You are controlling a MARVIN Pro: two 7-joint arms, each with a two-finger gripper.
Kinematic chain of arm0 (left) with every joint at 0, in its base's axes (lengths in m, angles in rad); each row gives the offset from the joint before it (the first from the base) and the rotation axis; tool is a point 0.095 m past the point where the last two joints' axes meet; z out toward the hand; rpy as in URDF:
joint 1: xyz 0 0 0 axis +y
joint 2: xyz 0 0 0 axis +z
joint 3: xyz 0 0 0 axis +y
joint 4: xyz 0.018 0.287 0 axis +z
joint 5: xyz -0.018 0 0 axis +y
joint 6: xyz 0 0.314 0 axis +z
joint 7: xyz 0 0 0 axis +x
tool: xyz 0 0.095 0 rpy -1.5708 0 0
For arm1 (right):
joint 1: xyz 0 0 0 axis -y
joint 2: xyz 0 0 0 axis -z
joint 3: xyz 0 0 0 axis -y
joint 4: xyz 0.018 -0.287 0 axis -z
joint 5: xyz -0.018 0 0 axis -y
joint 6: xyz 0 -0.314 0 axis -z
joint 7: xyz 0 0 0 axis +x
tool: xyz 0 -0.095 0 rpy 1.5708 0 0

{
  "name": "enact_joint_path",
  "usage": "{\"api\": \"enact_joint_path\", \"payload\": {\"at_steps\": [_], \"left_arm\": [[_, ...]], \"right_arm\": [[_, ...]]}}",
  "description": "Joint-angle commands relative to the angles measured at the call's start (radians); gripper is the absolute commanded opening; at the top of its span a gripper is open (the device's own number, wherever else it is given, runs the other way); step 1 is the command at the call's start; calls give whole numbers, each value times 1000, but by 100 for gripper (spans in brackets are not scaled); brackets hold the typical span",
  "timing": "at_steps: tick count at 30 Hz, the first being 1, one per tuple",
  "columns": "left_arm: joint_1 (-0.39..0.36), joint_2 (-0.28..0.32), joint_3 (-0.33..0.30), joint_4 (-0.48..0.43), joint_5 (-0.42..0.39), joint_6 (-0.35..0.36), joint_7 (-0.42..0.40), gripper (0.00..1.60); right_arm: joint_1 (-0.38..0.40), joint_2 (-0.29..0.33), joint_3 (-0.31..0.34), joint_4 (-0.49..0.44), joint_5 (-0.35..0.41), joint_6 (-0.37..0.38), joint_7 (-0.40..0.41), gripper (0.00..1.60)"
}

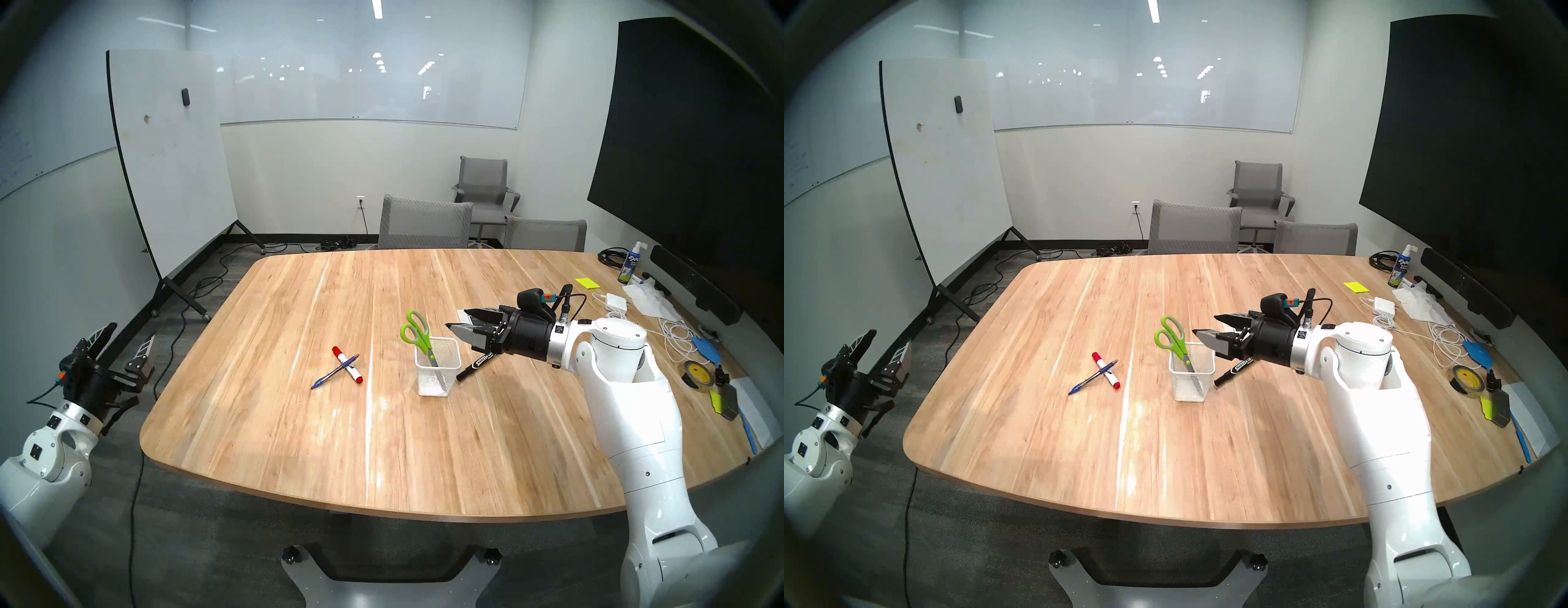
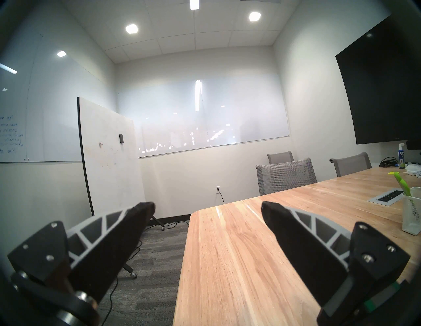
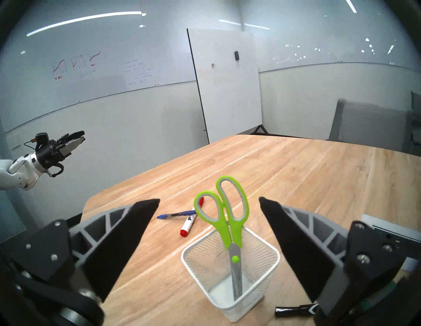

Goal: Place the pen, the marker, and the scissors into the pen holder

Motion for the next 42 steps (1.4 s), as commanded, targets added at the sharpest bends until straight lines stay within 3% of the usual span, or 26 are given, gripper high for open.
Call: {"api": "enact_joint_path", "payload": {"at_steps": [1, 8, 15, 22, 25, 32, 42], "left_arm": [[1, -1, -15, -5, -1, -2, 0, 160], [0, 0, -14, -5, -1, -2, 0, 160], [0, 0, -14, -4, -1, -3, 0, 160], [0, 0, -14, -5, -1, -3, 0, 160], [-1, 0, -13, -4, -1, -3, 0, 160], [-1, 0, -12, -4, -1, -3, 1, 160], [-2, 0, -12, -3, -1, -3, 1, 160]], "right_arm": [[27, 34, 37, 21, -10, -53, 3, 160], [32, 72, 44, 53, -65, -153, 5, 160], [38, 83, 103, 111, -89, -281, 9, 160], [61, 132, 124, 169, -84, -251, 71, 160], [82, 185, 107, 220, -125, -290, 108, 160], [136, 237, 82, 293, -170, -321, 164, 160], [238, 249, -4, 388, -278, -391, 183, 160]]}}
